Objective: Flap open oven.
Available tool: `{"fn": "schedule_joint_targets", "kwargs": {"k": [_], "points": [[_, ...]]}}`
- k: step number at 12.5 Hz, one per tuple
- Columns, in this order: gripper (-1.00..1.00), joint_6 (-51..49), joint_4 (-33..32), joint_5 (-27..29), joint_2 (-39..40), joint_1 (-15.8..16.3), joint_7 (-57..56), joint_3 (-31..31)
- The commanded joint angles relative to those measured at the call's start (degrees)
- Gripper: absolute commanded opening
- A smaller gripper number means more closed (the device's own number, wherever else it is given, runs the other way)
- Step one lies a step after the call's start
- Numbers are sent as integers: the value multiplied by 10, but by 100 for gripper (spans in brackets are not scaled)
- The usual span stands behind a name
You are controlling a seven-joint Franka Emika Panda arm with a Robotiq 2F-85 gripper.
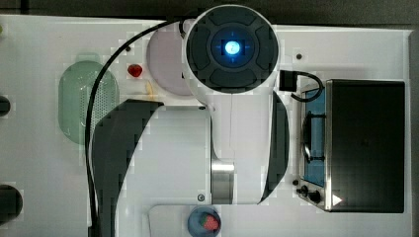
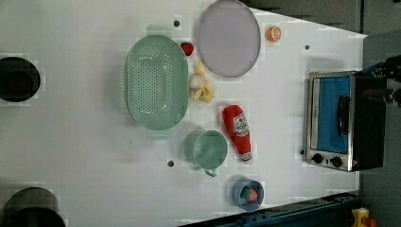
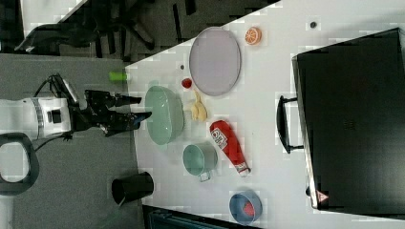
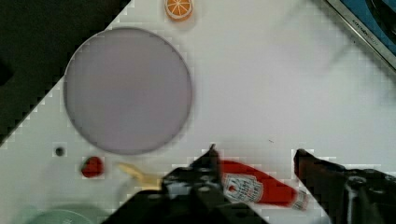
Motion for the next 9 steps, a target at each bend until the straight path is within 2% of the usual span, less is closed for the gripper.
{"fn": "schedule_joint_targets", "kwargs": {"k": [1, 3, 5, 6, 9], "points": [[59, -101, -24, 0, -111, -7, 35, -21], [99, -102, -24, 0, -111, -7, 35, -21], [100, -101, -24, 0, -111, -7, 35, -21], [89, -101, -24, 0, -111, -7, 35, -21], [14, -102, -24, 0, -111, -7, 35, -21]]}}
